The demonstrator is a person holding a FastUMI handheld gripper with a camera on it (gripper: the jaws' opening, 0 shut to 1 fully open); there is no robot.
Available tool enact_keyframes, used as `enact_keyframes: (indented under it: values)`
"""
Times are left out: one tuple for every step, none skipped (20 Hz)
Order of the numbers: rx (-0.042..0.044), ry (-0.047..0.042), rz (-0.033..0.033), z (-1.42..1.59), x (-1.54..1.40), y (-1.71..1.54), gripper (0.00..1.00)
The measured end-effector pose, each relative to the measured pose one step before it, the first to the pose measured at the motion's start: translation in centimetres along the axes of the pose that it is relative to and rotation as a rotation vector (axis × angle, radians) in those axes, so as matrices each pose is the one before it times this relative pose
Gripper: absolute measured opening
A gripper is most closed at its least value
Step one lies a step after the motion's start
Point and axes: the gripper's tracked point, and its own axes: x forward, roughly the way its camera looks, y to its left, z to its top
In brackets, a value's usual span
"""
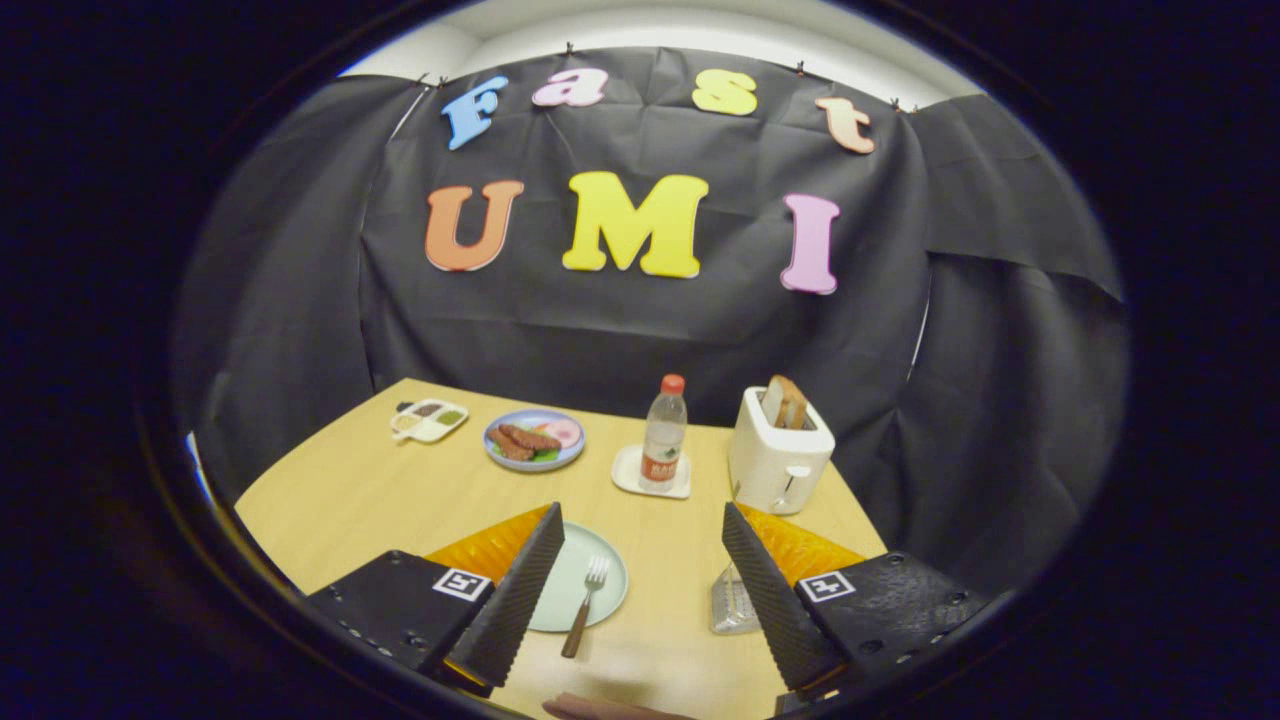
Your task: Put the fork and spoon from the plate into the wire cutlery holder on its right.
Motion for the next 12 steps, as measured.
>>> enact_keyframes:
  values:
    - [0.01144,0.04195,0.005,-1.409,0.888,0.515,0.96]
    - [0.01192,0.04329,0.00006,-1.363,0.824,0.388,0.96]
    - [0.01107,0.04096,-0.00106,-1.344,0.93,0.165,0.96]
    - [0.00916,0.04247,0.00022,-1.281,0.845,0.271,0.96]
    - [0.00766,0.04339,-0.00127,-1.47,0.685,0.3,0.96]
    - [0.01053,0.04704,0.00507,-1.355,0.77,0.357,0.96]
    - [0.0134,0.04907,0.00573,-1.49,0.485,0.453,0.96]
    - [0.01792,0.04515,0.00983,-1.353,0.507,0.513,0.96]
    - [0.01885,0.04387,-0.00056,-1.218,0.703,0.105,0.95]
    - [0.02174,0.03235,-0.00136,-0.84,0.653,0.084,0.94]
    - [0.01699,0.034,0.00393,-0.937,0.517,0.28,0.91]
    - [0.01132,0.02027,0.00592,-0.501,0.469,0.305,0.9]
